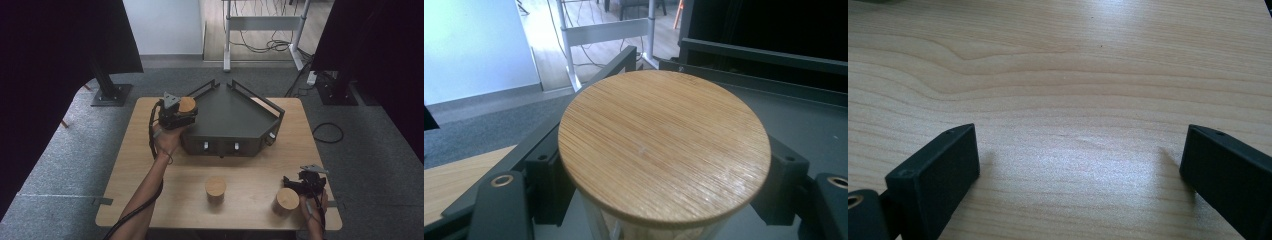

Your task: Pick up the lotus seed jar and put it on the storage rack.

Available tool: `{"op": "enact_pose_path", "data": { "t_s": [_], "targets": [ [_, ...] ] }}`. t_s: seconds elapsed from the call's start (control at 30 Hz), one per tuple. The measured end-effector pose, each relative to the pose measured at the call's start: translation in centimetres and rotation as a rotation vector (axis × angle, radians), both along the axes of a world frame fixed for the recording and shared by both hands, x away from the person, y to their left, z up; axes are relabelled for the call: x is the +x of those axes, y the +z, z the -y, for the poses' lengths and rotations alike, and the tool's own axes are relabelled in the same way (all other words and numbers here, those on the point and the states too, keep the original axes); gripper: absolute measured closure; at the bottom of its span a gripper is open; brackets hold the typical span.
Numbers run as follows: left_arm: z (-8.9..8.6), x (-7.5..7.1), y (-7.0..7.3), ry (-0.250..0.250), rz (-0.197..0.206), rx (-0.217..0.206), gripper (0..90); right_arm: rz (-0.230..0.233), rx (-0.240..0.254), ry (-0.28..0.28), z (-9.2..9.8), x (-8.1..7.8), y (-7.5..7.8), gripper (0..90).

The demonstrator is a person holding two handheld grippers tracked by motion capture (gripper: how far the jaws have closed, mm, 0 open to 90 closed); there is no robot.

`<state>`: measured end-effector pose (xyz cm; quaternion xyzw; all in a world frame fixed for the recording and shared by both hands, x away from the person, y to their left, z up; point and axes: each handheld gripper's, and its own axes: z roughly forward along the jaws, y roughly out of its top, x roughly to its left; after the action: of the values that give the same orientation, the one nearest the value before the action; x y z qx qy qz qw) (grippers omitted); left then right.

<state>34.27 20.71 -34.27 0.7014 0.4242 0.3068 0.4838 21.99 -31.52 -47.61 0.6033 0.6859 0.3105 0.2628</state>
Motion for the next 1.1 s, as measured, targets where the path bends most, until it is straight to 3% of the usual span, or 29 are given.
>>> {"op": "enact_pose_path", "data": {
  "t_s": [0.47, 0.83, 0.9, 1.03, 1.1],
  "targets": [
    [0.9, 1.8, -0.8, 0.058, -0.015, 0.024, 25.6, -0.001, 0.0, 0.004, 0.1, 0.1, 0.0, 1.9],
    [1.5, 2.6, -1.9, 0.059, -0.039, 0.045, 25.6, -0.001, -0.001, 0.007, 0.1, 0.1, 0.0, 1.9],
    [1.2, 2.8, -2.2, 0.059, -0.045, 0.016, 25.5, -0.001, 0.0, 0.006, 0.1, 0.1, 0.0, 1.9],
    [1.2, 2.9, -2.1, 0.056, -0.053, 0.022, 25.0, -0.001, -0.001, 0.007, 0.1, 0.1, 0.0, 1.9],
    [1.2, 3.2, -2.0, 0.049, -0.065, 0.027, 19.8, -0.001, -0.001, 0.007, 0.1, 0.1, 0.0, 1.9]
  ]
}}
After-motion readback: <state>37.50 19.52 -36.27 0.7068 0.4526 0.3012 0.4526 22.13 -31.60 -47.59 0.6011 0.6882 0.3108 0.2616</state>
